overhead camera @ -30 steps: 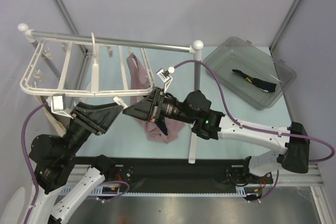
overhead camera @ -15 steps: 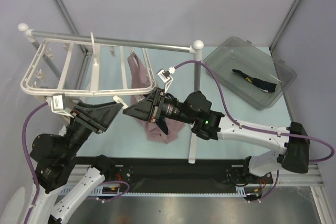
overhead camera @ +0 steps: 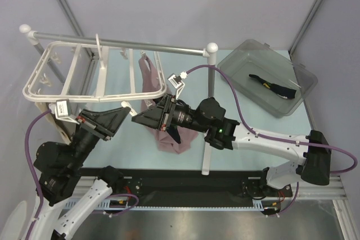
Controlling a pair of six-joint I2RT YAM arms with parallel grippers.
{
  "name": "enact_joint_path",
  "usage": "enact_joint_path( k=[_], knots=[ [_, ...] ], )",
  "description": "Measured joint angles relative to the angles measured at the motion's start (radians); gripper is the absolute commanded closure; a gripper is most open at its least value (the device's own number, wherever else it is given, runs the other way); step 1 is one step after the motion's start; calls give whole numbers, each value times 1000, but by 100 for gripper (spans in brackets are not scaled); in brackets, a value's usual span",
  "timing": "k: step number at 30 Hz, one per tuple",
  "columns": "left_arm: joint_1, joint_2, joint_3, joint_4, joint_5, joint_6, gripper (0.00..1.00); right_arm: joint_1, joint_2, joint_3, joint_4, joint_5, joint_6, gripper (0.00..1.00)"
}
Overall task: Clip the socks to the hanger
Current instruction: Open the clamp at the hanger.
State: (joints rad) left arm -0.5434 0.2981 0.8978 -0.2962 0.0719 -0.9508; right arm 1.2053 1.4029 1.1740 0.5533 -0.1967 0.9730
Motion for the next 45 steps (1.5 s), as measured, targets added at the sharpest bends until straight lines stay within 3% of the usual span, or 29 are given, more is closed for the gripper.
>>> enact_joint_path(
  k=[3, 6, 10, 13, 16, 21, 37, 45],
  knots=[
    [-1, 3, 1, -3, -3, -1, 98, -5, 12, -2, 2, 3, 0, 100],
    [-1, 7, 6, -13, -2, -1, 100, -6, 13, -8, 0, 4, 0, 98],
    [-1, 12, 17, -45, -5, 2, 100, -6, 11, -14, -11, 5, -5, 62],
    [-1, 22, 26, -72, -21, 10, 100, 4, -6, -22, -61, -8, -32, 48],
    [-1, 31, 29, -92, -26, 10, 100, 21, -47, -38, -138, -8, -87, 40],
    [-1, 31, 42, -131, -36, 9, 100, 30, -116, -42, -200, 8, -181, 46],
    [-1, 29, 73, -187, -36, -17, 100, 49, -28, 21, -236, 39, -254, 42],
    [-1, 17, 73, -209, -41, -5, 100, 123, -182, 30, -547, 193, -459, 41]
  ],
)
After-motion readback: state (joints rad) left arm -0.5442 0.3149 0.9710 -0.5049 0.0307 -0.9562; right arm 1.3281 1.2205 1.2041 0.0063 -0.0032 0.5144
